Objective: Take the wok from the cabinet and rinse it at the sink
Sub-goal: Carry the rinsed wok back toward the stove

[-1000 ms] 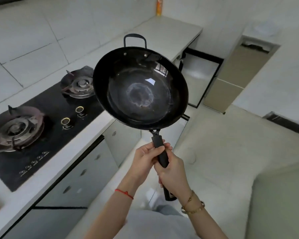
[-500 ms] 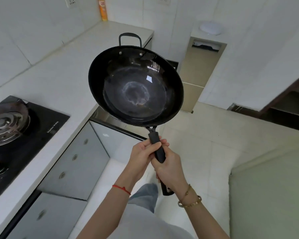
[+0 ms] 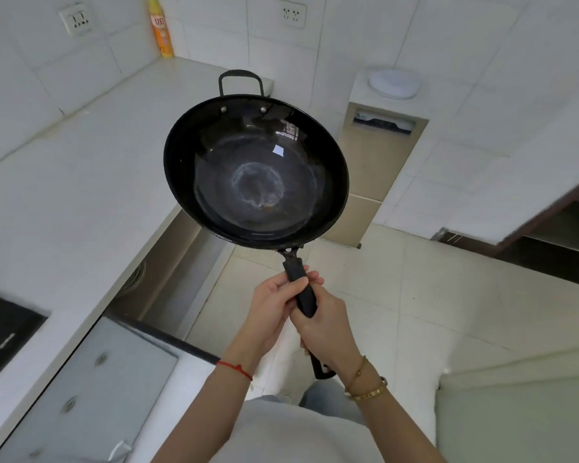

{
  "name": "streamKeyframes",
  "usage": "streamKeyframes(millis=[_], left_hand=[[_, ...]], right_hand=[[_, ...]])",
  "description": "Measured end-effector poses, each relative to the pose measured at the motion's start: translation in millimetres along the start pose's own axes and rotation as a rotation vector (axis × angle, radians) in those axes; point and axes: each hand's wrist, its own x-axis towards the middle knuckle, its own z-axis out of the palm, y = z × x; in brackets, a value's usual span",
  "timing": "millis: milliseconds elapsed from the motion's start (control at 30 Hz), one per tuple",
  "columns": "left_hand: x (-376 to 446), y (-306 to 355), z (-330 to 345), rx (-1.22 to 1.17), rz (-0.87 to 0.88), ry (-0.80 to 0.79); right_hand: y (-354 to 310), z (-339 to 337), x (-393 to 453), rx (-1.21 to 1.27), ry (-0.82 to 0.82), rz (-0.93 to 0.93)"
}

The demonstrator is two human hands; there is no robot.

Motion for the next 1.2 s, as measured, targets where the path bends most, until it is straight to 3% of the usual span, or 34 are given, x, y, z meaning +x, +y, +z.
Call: streamKeyframes(millis=[267, 667, 933, 1200], left_hand=[[108, 22, 13, -0.003, 0.076, 0.148], [237, 65, 28, -0.155, 0.294, 0.474], [268, 109, -21, -0.21, 0.437, 0.695], [280, 167, -120, -0.317, 0.49, 0.796]], right_hand=[[5, -24, 127, -0.043, -0.142, -0.043], [-12, -45, 306, -0.116, -0.534, -0.234], [-38, 20, 377, -0.104, -0.766, -0.323], [-84, 130, 422, -0.124, -0.902, -0.341]])
